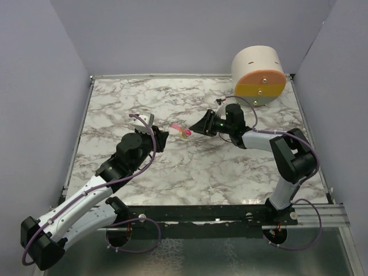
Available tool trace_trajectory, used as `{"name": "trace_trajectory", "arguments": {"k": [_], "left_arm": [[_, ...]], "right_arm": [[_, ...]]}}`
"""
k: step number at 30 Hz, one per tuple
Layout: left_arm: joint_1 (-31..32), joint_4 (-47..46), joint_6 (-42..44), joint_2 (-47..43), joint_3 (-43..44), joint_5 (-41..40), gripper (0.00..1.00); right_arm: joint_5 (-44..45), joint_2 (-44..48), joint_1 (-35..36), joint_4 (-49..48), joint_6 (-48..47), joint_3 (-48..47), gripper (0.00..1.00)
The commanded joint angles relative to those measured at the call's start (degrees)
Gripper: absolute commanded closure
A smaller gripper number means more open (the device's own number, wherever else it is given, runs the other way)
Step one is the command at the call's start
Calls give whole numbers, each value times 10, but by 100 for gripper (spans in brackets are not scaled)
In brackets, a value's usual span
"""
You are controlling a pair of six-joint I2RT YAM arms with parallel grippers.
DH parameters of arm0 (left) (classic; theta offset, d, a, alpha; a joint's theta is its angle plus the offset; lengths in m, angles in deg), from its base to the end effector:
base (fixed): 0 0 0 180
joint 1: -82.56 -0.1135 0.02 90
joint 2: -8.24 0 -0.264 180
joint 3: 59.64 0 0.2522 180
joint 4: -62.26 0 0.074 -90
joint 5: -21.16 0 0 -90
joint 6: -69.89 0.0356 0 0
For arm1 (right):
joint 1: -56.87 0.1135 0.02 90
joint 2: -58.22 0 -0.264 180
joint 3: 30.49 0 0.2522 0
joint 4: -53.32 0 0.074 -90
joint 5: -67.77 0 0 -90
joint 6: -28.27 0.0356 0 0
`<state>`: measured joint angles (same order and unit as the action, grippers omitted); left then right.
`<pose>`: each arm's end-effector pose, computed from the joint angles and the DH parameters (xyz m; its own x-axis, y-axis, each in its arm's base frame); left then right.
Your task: Put the keys on the keyring
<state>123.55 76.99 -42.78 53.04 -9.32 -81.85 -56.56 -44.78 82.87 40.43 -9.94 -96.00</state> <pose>0.1494 -0.1192 0.3064 -0.2931 -0.2428 -0.9247 0.3884 0.8536 -0.3472 0.3269 0.1818 0.1742 -0.8780 0.2937 -0.3779 -0.2150 0.4634 0.8596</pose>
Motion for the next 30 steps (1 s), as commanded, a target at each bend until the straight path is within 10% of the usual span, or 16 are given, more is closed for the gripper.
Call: {"name": "trace_trajectory", "arguments": {"k": [1, 23, 30], "left_arm": [[-1, -22, -8, -7, -8, 8, 73], [-1, -137, -55, 71, -60, 8, 60], [-1, -151, -93, 77, -63, -36, 43]], "right_arm": [[59, 46, -9, 33, -23, 37, 57], [339, 248, -10, 152, -185, 122, 56], [575, 414, -10, 171, -121, 217, 13]]}}
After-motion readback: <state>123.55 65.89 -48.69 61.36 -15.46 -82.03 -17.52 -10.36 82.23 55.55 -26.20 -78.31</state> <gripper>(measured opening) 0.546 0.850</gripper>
